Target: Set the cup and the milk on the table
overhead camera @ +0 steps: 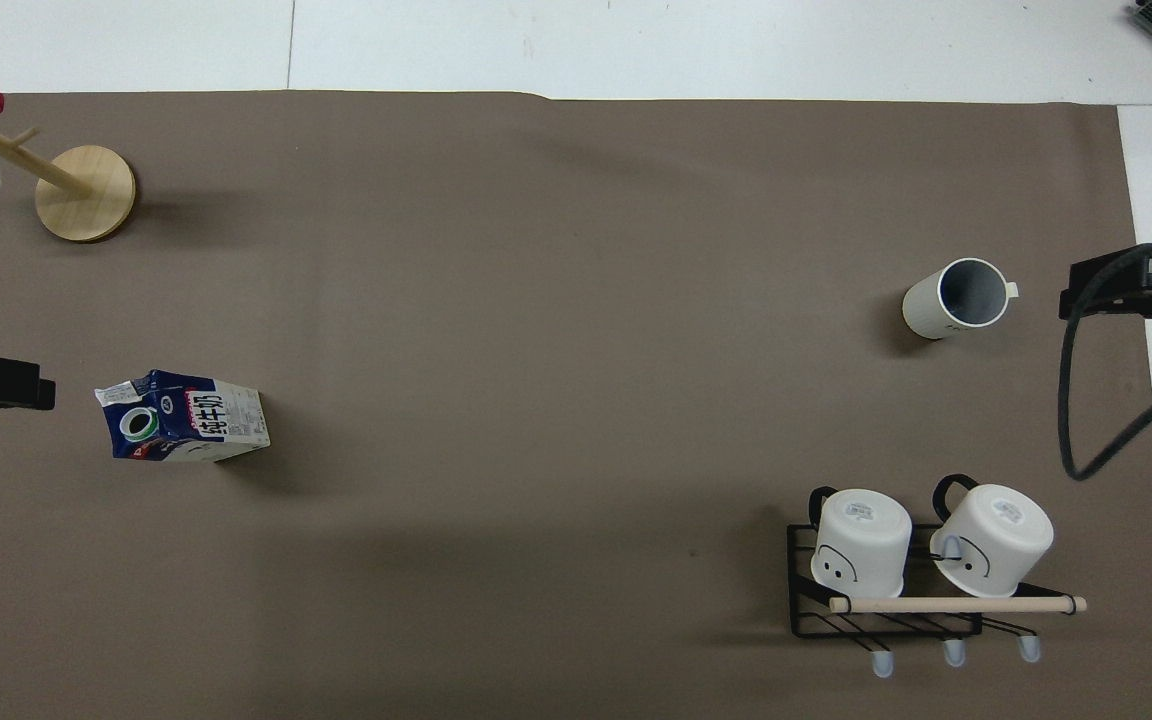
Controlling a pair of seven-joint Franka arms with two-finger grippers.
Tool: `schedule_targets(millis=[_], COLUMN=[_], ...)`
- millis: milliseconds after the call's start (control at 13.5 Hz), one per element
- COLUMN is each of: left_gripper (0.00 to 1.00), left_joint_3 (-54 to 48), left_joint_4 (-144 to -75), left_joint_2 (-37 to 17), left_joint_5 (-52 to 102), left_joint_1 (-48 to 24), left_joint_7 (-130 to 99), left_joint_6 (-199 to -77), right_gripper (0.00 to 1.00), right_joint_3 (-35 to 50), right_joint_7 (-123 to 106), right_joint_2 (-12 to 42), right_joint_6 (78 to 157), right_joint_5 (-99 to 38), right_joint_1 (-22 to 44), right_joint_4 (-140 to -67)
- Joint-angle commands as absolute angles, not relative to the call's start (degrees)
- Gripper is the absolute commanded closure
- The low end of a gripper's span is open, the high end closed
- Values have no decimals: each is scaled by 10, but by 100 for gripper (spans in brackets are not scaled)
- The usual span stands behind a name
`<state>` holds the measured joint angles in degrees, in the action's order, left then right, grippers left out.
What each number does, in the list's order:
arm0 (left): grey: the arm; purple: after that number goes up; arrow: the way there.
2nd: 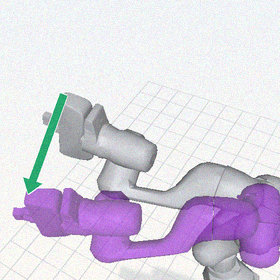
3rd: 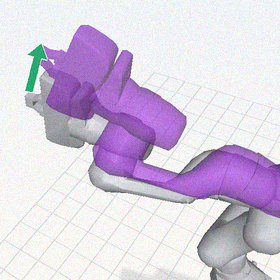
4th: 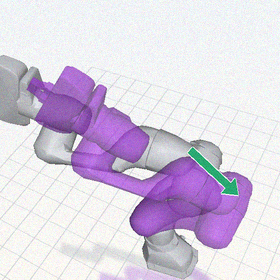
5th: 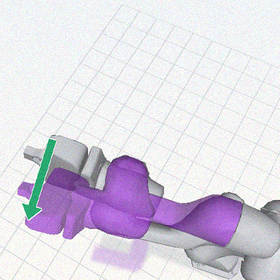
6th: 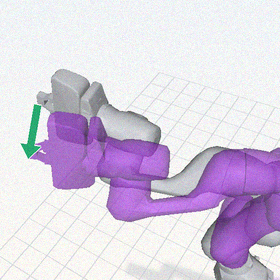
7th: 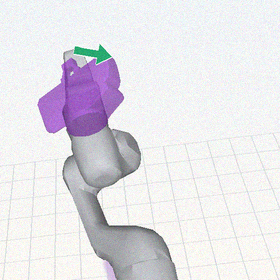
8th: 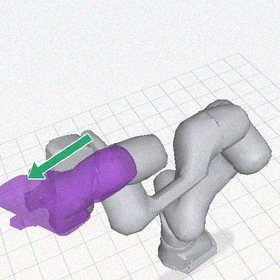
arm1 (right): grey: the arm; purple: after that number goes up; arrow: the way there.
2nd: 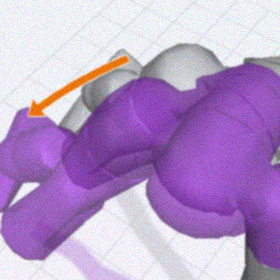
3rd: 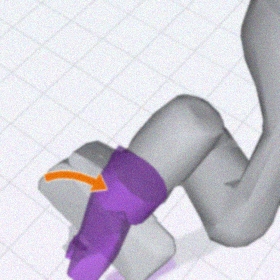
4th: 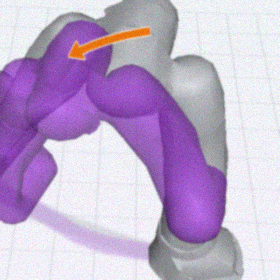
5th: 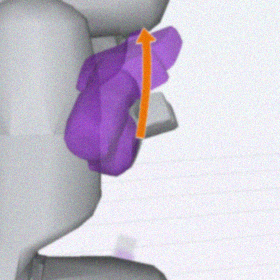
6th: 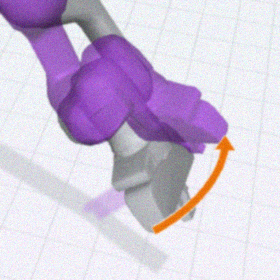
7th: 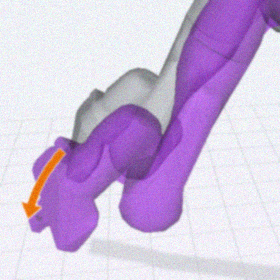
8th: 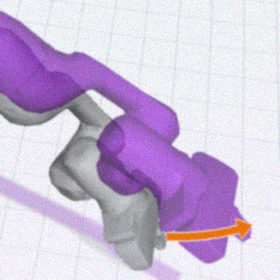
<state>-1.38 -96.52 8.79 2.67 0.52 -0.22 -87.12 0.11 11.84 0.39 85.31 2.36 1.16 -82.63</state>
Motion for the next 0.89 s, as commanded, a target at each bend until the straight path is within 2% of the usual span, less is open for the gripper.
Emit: schedule_targets(millis=[0, 815], left_gripper=[0, 0], left_joint_3=[-4, -3], left_joint_4=[-924, -924], left_joint_2=[62, 63], left_joint_5=[14, 14], left_joint_1=[-10, -10], left_joint_7=[-6, -6], left_joint_6=[-844, -842], right_gripper=[0, 0], right_joint_3=[1, 1], right_joint_7=[109, 104], right_joint_2=[-10, -10], right_joint_6=[853, 851], right_joint_5=[7, 7], right_joint_1=[5, 5], right_joint_4=[-840, -840])
